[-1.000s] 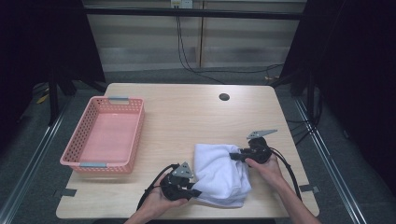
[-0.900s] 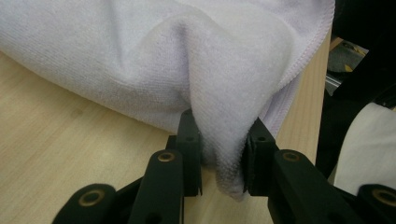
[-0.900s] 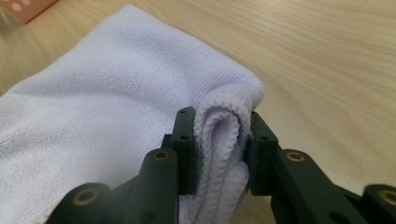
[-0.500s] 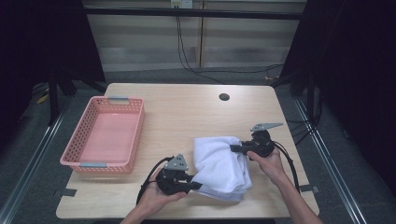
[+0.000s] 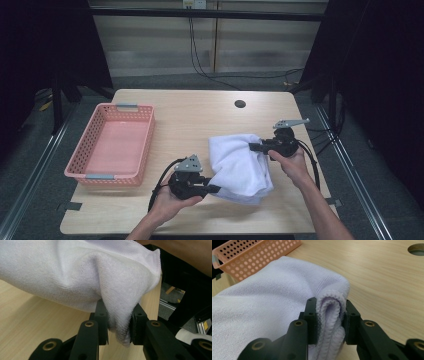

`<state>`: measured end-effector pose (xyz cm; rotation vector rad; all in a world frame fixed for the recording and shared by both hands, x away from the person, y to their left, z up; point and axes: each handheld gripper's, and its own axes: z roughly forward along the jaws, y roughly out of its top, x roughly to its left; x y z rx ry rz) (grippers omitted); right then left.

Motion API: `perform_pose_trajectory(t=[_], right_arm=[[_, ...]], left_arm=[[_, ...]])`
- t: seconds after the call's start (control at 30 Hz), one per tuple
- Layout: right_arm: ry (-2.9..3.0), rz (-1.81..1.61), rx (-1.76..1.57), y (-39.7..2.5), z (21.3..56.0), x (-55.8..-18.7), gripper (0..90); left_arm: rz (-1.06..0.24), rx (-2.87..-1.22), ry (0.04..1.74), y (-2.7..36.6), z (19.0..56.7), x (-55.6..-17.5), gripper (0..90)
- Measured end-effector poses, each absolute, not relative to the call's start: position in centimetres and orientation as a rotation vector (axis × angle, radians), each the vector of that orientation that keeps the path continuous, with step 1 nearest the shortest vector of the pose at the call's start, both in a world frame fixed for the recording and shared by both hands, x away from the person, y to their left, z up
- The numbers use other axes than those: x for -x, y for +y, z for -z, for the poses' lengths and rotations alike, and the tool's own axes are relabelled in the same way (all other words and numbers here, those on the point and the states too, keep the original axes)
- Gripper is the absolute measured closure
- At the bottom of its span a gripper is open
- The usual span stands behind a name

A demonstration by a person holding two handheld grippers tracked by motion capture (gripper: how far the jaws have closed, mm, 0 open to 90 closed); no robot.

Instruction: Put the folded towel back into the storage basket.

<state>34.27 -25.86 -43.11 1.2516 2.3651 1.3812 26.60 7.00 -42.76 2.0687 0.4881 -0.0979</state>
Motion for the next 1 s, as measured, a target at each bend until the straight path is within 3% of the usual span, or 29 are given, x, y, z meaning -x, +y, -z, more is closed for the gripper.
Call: perform_pose_trajectory(t=[0.53,1.0], right_arm=[[2.294,-1.421,-1.258,-27.1,39.9,-35.4,70.4],[2.301,-1.474,-1.199,-23.8,38.2,-38.0,70.5]], left_arm=[[0.046,-2.025,0.479,6.9,39.9,-28.3,73.0],[-0.014,-1.987,0.553,11.1,38.5,-29.3,72.8]])
